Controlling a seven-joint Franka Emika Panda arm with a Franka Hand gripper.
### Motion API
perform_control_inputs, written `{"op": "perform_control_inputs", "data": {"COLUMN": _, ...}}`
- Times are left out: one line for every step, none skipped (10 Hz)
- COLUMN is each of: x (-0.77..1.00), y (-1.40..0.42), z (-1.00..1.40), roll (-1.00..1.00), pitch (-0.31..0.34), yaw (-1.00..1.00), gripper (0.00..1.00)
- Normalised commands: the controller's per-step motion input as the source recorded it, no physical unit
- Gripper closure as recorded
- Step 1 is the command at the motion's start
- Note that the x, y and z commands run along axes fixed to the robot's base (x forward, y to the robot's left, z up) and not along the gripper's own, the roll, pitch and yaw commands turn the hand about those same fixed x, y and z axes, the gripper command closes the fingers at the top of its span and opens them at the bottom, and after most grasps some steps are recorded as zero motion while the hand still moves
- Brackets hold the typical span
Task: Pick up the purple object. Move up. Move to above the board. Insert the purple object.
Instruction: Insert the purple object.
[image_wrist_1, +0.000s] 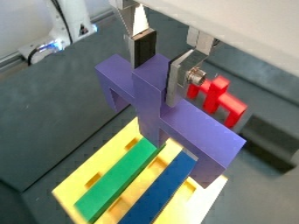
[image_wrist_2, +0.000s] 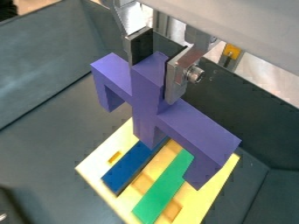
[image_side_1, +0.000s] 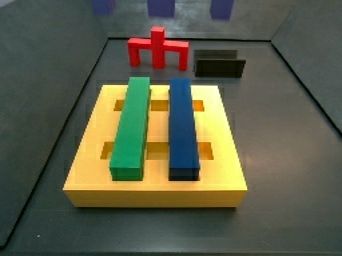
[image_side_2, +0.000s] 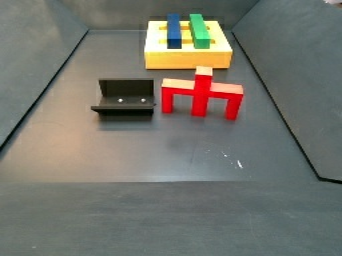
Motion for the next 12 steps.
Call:
{"op": "perform_control_inputs", "data": {"x": 0.0, "y": -0.66, "z": -0.61, "roll": -0.12, "pitch": -0.081, "yaw": 0.03, "gripper": 1.0}}
{"op": "perform_control_inputs", "data": {"x": 0.0, "y": -0.64, "z": -0.59, "roll": -0.06, "pitch": -0.081, "yaw": 0.03, "gripper": 1.0}}
{"op": "perform_control_inputs", "data": {"x": 0.0, "y": -0.55, "z": -0.63, "roll": 0.0, "pitch": -0.101, "yaw": 0.07, "gripper": 1.0}}
{"op": "perform_control_inputs", "data": {"x": -0.02, "y": -0.46, "z": -0.71, "roll": 0.0, "pitch": -0.131, "yaw": 0.08, "gripper": 1.0}}
{"op": "perform_control_inputs", "data": {"x": -0.02, "y": -0.34, "z": -0.73, "roll": 0.03, "pitch": -0.163, "yaw": 0.13, "gripper": 1.0}}
{"op": "perform_control_inputs", "data": {"x": 0.0, "y": -0.24, "z": -0.71, "roll": 0.06, "pitch": -0.171, "yaw": 0.19, "gripper": 1.0}}
{"op": "perform_control_inputs", "data": {"x": 0.0, "y": -0.08, "z": -0.72, "roll": 0.11, "pitch": -0.167, "yaw": 0.21, "gripper": 1.0}}
{"op": "perform_control_inputs", "data": {"x": 0.0, "y": -0.02, "z": -0.61, "roll": 0.14, "pitch": -0.131, "yaw": 0.21, "gripper": 1.0}}
{"op": "perform_control_inputs", "data": {"x": 0.0, "y": -0.01, "z": -0.51, "roll": 0.13, "pitch": -0.126, "yaw": 0.21, "gripper": 1.0}}
{"op": "perform_control_inputs", "data": {"x": 0.0, "y": -0.07, "z": -0.37, "roll": 0.12, "pitch": -0.1, "yaw": 0.19, "gripper": 1.0}}
{"op": "perform_control_inputs", "data": {"x": 0.0, "y": -0.17, "z": -0.19, "roll": 0.09, "pitch": -0.07, "yaw": 0.14, "gripper": 1.0}}
{"op": "perform_control_inputs", "data": {"x": -0.06, "y": -0.16, "z": -0.09, "roll": 0.09, "pitch": -0.023, "yaw": 0.12, "gripper": 1.0}}
